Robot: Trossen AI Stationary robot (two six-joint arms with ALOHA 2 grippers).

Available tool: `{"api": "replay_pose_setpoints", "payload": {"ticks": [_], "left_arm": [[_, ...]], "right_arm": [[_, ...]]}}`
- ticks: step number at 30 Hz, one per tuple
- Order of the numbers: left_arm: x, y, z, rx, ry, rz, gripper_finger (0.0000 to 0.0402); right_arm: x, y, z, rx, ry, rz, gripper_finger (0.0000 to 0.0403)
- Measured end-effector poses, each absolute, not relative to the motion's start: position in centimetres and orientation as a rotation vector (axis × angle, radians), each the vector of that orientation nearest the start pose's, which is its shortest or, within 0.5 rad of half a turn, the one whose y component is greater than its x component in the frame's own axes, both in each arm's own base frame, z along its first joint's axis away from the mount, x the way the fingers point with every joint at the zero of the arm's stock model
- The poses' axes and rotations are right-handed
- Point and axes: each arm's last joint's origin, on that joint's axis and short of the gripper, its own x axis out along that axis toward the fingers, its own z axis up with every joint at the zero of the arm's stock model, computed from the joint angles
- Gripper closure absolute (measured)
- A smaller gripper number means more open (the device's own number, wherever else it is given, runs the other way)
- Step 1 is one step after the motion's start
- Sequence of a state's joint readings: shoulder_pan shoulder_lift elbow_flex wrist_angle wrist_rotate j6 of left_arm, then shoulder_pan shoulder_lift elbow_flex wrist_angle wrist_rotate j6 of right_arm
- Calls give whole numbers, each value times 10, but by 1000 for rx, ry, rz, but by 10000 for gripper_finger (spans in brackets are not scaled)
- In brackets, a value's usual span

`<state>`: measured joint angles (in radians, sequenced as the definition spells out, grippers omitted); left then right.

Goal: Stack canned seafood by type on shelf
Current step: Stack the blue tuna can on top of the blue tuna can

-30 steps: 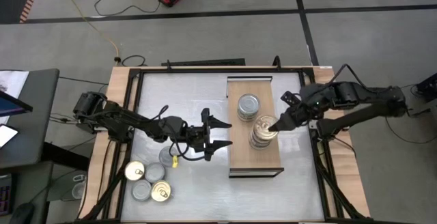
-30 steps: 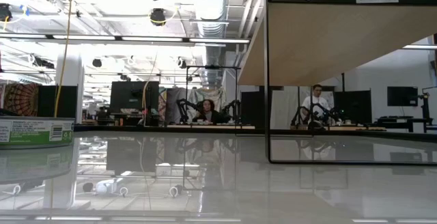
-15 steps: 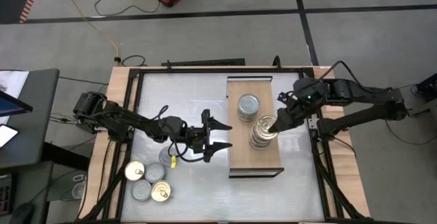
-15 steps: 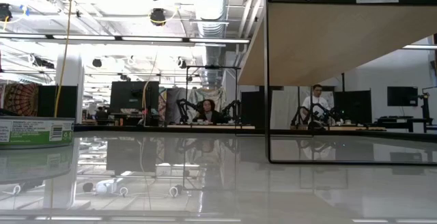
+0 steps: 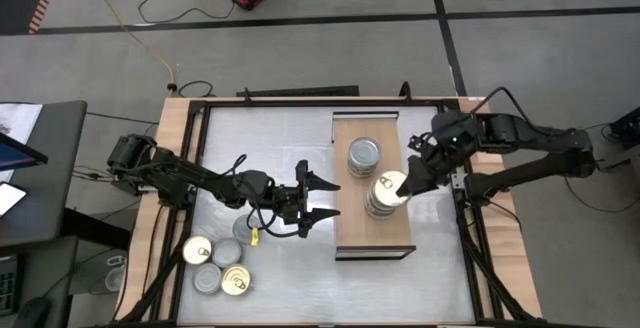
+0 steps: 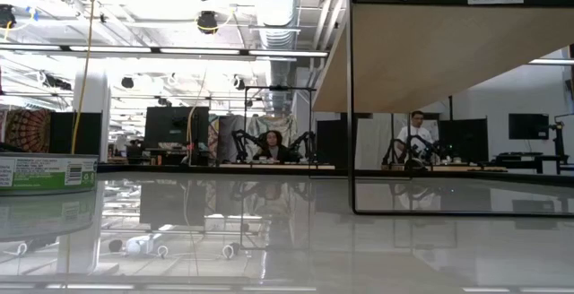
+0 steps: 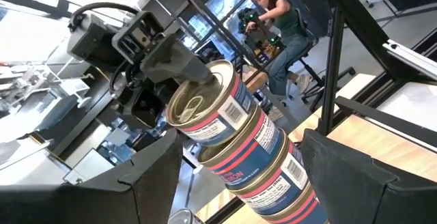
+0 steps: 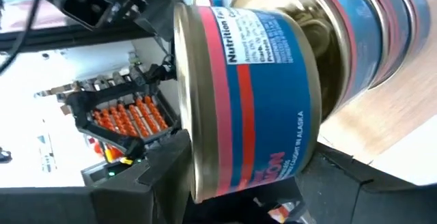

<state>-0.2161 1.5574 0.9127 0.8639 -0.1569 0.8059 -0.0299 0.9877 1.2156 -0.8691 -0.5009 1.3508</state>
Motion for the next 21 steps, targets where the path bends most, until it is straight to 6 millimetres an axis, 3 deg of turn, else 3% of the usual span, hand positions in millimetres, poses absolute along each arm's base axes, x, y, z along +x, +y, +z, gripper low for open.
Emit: {"api": "replay_pose_setpoints", "payload": {"ticks": [4,10,21], "left_arm": [[335,-69,289,762,-227,30,118],[335,-69,289,755,-229,28,118],[335,-70,289,748,-238,9,118]], "right_arm": [[174,7,389,1446,821,-25,142],[174,6,381,1452,887,-89,142],[173,3,384,1480,902,-49,142]]}}
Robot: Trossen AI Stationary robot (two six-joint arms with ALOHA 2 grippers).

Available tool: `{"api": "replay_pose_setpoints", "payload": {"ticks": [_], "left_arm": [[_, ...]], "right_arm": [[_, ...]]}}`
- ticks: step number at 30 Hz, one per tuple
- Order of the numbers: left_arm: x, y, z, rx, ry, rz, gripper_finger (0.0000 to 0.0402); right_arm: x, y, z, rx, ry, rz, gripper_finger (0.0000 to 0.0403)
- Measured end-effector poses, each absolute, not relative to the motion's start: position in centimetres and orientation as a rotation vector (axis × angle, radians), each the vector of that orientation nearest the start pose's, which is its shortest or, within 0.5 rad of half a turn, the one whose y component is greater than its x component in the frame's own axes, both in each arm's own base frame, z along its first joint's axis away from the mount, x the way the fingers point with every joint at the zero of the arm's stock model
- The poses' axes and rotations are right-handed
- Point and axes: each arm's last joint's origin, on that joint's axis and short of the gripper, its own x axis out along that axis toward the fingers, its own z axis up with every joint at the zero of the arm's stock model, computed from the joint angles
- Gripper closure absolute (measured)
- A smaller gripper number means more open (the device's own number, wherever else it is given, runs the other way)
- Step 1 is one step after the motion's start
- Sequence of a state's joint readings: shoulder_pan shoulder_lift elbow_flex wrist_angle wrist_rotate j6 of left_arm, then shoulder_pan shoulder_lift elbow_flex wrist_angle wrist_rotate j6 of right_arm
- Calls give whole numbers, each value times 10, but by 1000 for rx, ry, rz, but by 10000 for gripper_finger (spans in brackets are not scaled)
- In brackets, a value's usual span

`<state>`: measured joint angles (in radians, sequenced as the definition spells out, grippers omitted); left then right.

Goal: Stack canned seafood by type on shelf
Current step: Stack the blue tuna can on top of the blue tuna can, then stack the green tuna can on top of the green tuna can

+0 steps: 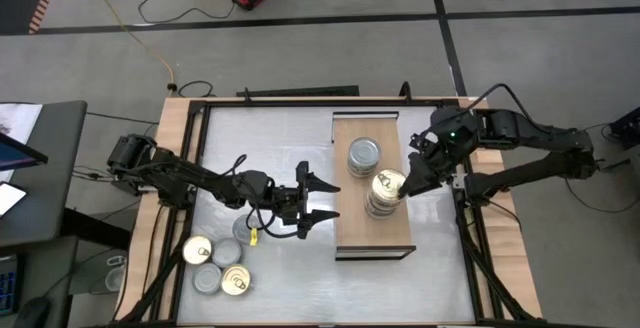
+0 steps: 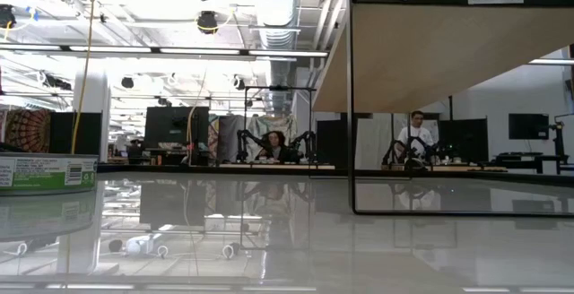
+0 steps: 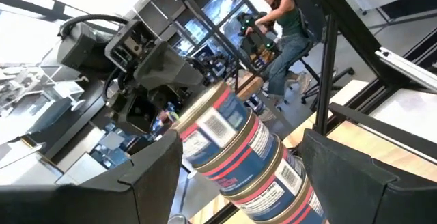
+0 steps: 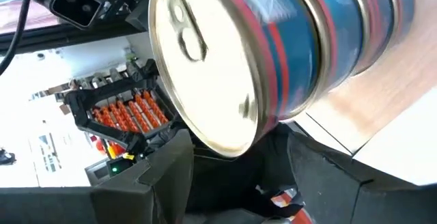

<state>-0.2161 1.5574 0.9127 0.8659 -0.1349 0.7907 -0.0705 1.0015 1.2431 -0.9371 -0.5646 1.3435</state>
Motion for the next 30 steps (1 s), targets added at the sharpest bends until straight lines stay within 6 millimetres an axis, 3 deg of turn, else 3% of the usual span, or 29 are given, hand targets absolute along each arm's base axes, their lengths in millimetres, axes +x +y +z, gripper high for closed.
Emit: {"api": "replay_pose_setpoints", "payload": {"ticks": [6,11,14,19,25,30], "left_arm": [[335,-70,289,746,-238,10,118],[335,-70,288,748,-221,-9,118],[331,-71,291,710,-210,-69,118],[312,-66,308,560,-135,-104,118],[282,-54,312,267,196,-42,118],[252,-51,306,111,453,23,118]], "right_arm": [[173,2,384,1489,906,-45,142],[165,3,400,1448,872,31,142],[153,7,409,1334,848,48,142],[129,15,405,1090,861,-47,142],[115,23,398,780,832,-145,142],[117,39,382,637,915,-69,142]]}}
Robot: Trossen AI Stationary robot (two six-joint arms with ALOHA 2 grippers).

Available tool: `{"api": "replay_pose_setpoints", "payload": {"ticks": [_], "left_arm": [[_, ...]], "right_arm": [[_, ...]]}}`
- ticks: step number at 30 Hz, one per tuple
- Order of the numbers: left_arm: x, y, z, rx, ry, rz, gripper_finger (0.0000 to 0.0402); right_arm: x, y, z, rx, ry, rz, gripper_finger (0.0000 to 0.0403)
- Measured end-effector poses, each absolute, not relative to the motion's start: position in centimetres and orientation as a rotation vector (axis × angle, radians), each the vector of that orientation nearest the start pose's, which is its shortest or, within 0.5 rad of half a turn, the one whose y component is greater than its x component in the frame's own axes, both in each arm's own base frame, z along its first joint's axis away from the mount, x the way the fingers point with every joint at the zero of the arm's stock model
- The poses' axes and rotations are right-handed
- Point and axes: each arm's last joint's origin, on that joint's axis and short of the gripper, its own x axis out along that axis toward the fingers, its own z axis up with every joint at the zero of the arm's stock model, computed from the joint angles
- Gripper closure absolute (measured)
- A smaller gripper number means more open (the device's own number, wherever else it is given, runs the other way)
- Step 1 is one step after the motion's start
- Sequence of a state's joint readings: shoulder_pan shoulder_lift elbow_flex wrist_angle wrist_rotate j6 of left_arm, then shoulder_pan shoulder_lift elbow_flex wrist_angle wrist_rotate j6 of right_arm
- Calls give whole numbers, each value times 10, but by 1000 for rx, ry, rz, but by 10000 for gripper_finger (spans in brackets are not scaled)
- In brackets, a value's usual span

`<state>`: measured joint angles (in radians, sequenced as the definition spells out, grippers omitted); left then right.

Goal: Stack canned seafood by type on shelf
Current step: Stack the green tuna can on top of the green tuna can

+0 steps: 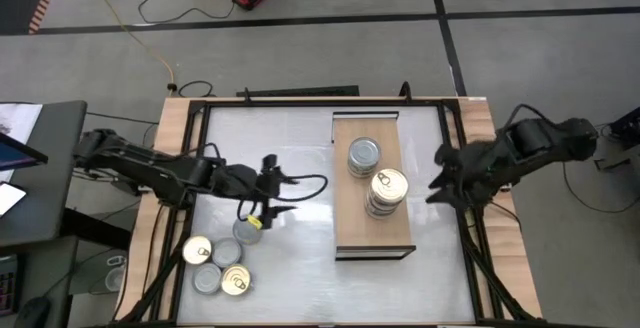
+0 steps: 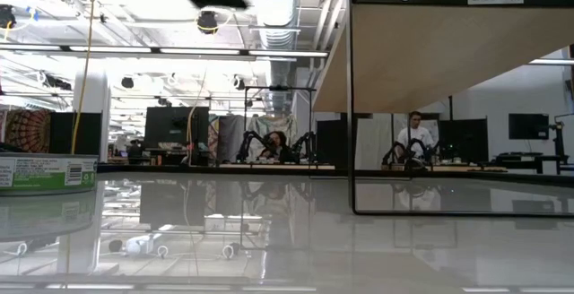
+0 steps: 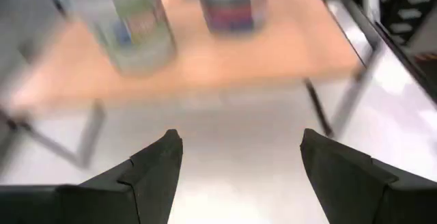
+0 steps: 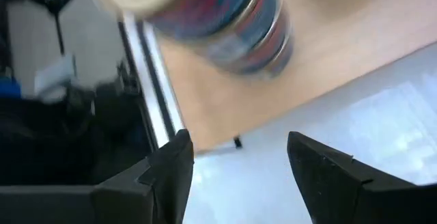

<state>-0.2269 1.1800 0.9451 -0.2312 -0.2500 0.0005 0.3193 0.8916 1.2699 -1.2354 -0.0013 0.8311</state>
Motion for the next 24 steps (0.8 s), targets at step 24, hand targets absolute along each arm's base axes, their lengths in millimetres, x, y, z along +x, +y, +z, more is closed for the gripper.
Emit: {"api": "replay_pose_setpoints", "payload": {"ticks": [24], "left_arm": [[189,-31,196,-245,1214,184,166]], "right_arm": [[109,108,290,241,716,-115,143]]}}
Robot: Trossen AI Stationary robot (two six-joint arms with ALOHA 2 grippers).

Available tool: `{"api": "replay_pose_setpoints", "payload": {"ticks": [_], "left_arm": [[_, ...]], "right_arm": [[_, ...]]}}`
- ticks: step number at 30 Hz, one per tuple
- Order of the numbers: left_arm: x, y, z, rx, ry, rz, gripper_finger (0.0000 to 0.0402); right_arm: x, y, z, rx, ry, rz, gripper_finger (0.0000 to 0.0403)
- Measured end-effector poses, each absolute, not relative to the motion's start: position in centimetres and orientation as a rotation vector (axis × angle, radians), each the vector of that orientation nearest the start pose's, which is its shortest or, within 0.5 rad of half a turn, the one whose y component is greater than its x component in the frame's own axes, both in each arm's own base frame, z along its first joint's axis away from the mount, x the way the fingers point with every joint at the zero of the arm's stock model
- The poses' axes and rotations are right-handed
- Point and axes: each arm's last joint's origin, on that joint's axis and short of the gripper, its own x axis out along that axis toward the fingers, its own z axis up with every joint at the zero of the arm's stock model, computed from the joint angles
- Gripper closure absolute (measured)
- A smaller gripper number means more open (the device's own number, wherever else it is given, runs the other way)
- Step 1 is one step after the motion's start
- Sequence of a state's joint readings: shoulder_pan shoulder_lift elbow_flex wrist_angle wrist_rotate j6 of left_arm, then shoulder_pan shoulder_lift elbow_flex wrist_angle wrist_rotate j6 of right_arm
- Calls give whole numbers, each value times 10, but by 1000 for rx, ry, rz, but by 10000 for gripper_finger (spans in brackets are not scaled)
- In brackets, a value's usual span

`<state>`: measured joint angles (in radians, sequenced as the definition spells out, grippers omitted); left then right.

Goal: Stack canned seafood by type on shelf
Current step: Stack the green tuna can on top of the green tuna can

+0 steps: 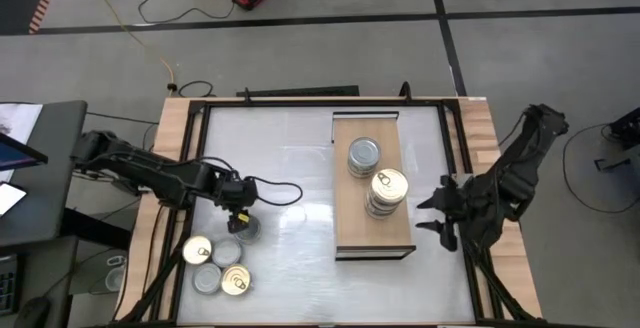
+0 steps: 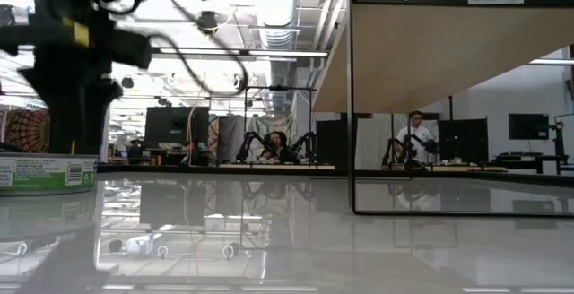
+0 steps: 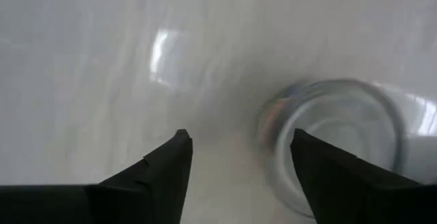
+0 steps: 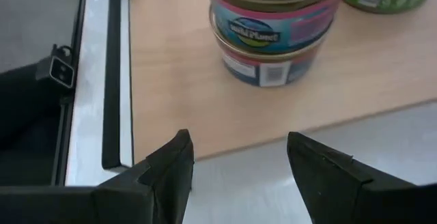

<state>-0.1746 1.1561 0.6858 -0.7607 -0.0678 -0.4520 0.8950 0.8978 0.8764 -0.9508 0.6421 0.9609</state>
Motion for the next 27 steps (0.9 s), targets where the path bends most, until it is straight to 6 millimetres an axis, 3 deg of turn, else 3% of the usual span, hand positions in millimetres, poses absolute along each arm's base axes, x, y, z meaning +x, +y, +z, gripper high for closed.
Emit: {"api": "replay_pose_setpoints", "payload": {"ticks": [3,9,16,19,21,27], "left_arm": [[183,-26,182,-256,1246,193,187],[182,-19,176,-252,1247,211,238],[182,-3,175,-228,1228,330,346],[181,7,176,-155,1203,480,389],[181,13,178,-140,1187,519,396],[180,29,169,-277,1219,426,400]], "right_arm": [[109,113,281,227,687,-106,143],[110,117,272,237,668,-86,143],[112,120,269,255,647,-71,143],[113,121,268,258,646,-70,143],[114,122,269,268,639,-66,143],[116,124,272,281,610,-40,143]]}}
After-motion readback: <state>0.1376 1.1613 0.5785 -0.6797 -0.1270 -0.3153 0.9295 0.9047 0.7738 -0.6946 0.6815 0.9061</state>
